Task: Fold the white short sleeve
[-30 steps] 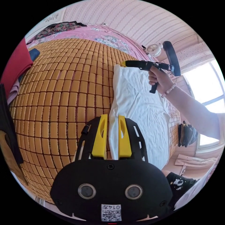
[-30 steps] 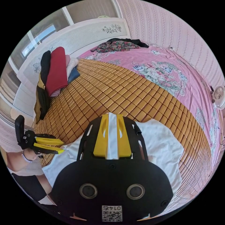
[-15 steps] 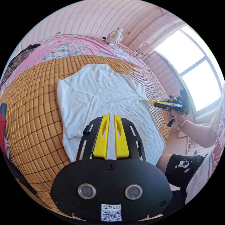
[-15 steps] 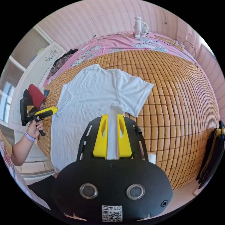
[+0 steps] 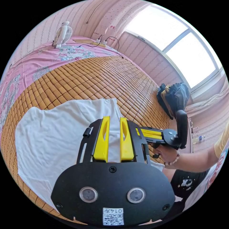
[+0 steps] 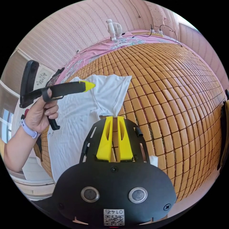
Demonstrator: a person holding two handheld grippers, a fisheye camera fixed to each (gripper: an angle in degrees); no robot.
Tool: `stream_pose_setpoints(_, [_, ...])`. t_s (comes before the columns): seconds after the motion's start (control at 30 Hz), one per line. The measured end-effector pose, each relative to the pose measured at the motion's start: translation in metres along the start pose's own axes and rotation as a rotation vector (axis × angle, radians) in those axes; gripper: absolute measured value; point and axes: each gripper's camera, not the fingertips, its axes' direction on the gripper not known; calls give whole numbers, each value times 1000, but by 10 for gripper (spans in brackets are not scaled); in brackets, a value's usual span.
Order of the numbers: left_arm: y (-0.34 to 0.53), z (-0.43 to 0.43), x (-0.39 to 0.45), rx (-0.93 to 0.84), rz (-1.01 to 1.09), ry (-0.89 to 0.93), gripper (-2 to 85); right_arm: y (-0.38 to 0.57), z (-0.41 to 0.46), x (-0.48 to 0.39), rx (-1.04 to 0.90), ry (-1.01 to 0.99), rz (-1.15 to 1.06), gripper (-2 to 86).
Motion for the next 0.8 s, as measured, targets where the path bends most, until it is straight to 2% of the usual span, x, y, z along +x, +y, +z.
stream_pose_setpoints(0.33, [-55,70,37,-59,40,-146,75,12,-13,14,43,-63,-82,-1])
stream_pose_setpoints(0.37, [-54,79,42,-101,55,-215,58,13,-15,14,39,-69,-90,0])
stream_pose_setpoints(0.4, [-50,78,47,-64,82,-247,35,13,-16,14,38,-73,-92,1])
stream_pose_setpoints(0.47, [-46,75,49,-72,84,-221,3,14,-19,16,31,-91,-80,3])
stream_pose_setpoints(0.53, [-37,57,47,-1,44,-261,-4,15,-25,15,39,-106,-91,5])
stream_pose_setpoints(0.6, [-15,11,46,171,20,-245,-6,17,-41,9,101,-129,-152,9])
stream_pose_setpoints(0.73, [44,-59,40,297,-87,-280,5,23,-83,-16,171,-267,-401,34])
stream_pose_setpoints(0.8, [96,-86,28,329,-186,-330,58,23,-87,-23,126,-305,-449,57])
